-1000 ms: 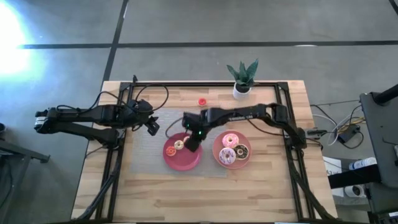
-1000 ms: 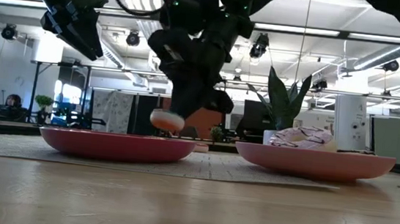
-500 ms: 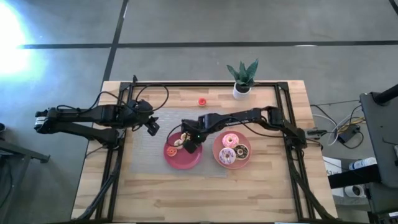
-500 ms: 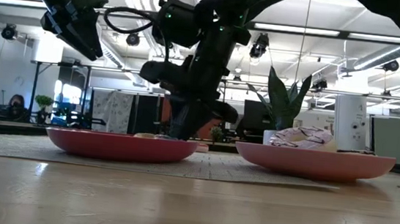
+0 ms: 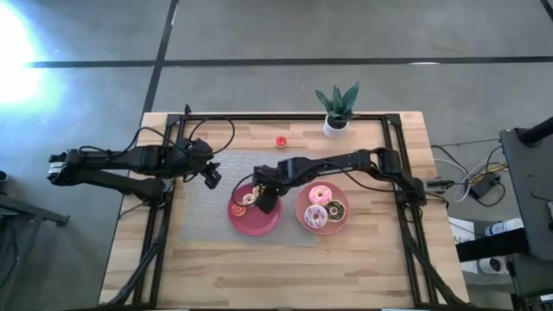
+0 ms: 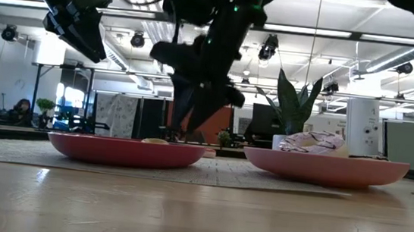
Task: Pick & Place donuts
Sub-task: Put the small red donut on the pink plate
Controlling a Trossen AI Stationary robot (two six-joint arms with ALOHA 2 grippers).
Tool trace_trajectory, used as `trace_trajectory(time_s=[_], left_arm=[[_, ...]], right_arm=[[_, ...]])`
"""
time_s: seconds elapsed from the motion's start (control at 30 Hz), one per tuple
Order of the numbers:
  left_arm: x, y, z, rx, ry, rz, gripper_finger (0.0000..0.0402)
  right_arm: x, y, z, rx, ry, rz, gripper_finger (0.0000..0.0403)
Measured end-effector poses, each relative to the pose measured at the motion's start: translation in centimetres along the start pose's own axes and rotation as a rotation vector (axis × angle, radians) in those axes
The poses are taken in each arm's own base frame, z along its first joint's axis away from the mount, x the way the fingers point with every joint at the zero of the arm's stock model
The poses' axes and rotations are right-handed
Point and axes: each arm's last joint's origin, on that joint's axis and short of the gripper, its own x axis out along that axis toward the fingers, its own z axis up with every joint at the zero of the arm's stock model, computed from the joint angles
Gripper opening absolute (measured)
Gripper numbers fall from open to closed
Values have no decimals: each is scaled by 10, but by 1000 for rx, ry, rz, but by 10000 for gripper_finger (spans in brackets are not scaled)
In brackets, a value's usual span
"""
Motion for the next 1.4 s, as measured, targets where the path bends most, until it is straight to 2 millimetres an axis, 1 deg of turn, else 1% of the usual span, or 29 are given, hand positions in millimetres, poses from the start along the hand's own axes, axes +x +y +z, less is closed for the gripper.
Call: trace_trajectory(time_s=[0.1, 0.17, 0.23, 0.3, 0.4, 0.47, 0.53, 0.6, 0.73, 0.87, 0.93, 1.0, 1.13, 1.2, 1.23, 1.33, 1.4], left_arm=[[0, 0, 0, 0, 0, 0, 140], [0, 0, 0, -3, 0, 0, 140], [0, 0, 0, -8, 0, 0, 140], [0, 0, 0, -17, 0, 0, 140], [0, 0, 0, -26, 0, 0, 140], [0, 0, 0, -34, 0, 0, 140], [0, 0, 0, -49, -1, -1, 140], [1, -1, 1, -53, -8, -5, 140], [6, -6, 4, -28, -10, -32, 140], [14, -13, 9, -32, -19, -72, 140], [18, -16, 12, -30, -22, -84, 140], [24, -17, 13, -18, 1, -111, 140], [41, -13, 19, -52, 86, -179, 140], [48, -8, 24, -81, 100, -223, 140], [51, -5, 27, -90, 103, -241, 140], [54, 1, 34, -114, 70, -268, 140], [53, 2, 35, -116, 56, -272, 140]], right_arm=[[-15, -5, 6, -15, -68, -55, 175], [-24, -18, 16, 27, -100, -68, 179], [-28, -39, 30, 114, -94, -43, 179], [-29, -65, 44, 206, -83, -23, 177], [-31, -100, 60, 312, -99, -42, 172], [-36, -118, 69, 355, -108, -44, 169], [-39, -130, 75, 369, -112, -35, 167], [-42, -137, 77, 364, -104, -49, 167], [-47, -145, 80, 349, -105, -62, 169], [-37, -166, 82, 412, -78, -85, 169], [-33, -172, 82, 424, -68, -99, 169], [-37, -171, 82, 396, -73, -99, 169], [-59, -159, 76, 324, -68, -92, 169], [-64, -161, 75, 321, -74, -103, 169], [-64, -165, 76, 331, -76, -109, 169], [-54, -178, 80, 357, -76, -108, 169], [-41, -185, 82, 371, -69, -112, 169]])
